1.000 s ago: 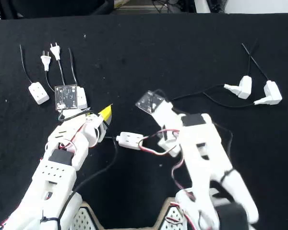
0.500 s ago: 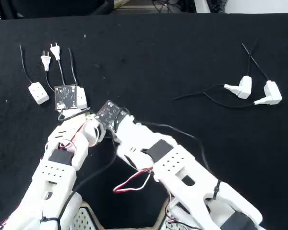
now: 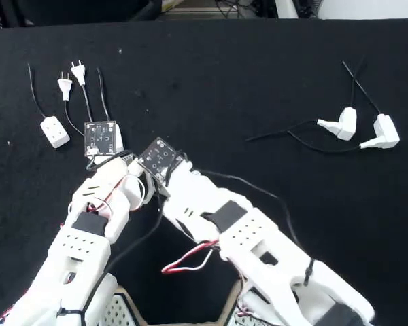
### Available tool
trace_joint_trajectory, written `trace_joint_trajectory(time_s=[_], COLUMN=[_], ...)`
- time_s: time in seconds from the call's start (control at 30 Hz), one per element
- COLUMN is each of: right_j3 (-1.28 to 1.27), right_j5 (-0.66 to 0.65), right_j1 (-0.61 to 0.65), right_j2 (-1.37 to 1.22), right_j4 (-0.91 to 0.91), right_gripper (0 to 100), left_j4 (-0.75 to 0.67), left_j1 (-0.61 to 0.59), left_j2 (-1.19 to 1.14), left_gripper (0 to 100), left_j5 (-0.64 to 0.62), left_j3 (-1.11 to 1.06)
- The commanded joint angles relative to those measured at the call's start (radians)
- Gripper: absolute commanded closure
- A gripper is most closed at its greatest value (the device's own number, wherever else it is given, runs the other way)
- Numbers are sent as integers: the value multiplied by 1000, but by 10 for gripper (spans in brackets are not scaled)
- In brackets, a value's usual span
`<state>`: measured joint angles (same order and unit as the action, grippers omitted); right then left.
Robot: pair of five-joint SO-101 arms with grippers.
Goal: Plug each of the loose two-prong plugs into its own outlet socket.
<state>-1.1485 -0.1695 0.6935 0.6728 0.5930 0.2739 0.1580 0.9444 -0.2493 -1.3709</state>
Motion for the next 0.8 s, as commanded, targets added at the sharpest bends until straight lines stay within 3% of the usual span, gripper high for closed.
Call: trace_joint_trajectory(time_s=[0.0, 0.2, 0.77], right_j3=[-19, -120, -265], right_j5=[11, 11, 11], right_j1=[17, 15, 12], right_j2=[122, 346, 716], right_j4=[-25, -25, -17], right_gripper=[988, 988, 988], left_j4=[-12, -15, -14], left_j1=[5, 12, 58], left_j2=[8, 8, 8], left_gripper=[780, 780, 780], left_j5=[11, 74, 81], left_j3=[5, -4, -12])
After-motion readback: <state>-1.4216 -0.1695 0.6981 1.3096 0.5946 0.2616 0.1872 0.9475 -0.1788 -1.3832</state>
